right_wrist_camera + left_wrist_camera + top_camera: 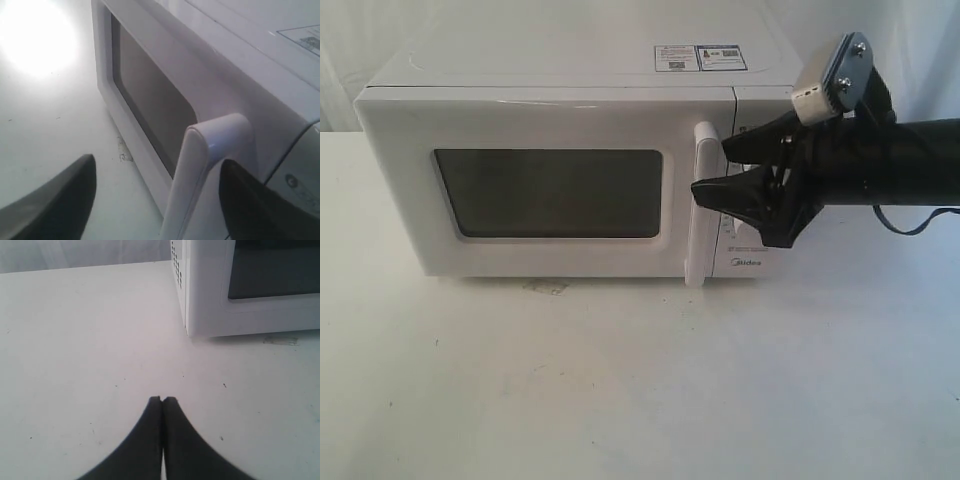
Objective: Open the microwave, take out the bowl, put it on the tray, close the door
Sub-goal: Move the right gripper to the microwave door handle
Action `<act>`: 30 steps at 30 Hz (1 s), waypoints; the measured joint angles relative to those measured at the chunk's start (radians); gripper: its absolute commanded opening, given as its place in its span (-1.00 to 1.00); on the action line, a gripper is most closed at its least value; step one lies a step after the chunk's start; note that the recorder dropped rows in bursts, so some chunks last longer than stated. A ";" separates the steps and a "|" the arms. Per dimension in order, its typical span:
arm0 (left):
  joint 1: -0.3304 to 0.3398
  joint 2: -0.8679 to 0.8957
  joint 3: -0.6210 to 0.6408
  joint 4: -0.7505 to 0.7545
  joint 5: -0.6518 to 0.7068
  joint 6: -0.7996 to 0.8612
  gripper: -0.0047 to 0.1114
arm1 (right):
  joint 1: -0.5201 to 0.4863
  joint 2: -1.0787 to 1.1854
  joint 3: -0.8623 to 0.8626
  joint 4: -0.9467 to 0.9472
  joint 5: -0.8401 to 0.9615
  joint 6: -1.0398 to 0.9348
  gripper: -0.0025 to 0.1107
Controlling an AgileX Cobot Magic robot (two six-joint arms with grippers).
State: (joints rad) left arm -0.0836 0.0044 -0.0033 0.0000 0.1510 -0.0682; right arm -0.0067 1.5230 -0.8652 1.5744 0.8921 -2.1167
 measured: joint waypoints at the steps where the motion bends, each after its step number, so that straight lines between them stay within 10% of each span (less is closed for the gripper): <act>1: 0.000 0.000 0.000 0.000 0.000 0.000 -0.92 | 0.000 0.005 -0.001 0.011 0.000 0.000 0.20; 30: 0.000 0.000 0.000 0.000 0.000 0.000 -0.92 | 0.060 0.127 -0.032 0.124 0.051 0.004 -0.04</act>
State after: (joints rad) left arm -0.0836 0.0044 -0.0033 0.0000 0.1510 -0.0682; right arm 0.0537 1.6499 -0.8968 1.6986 0.9428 -2.1127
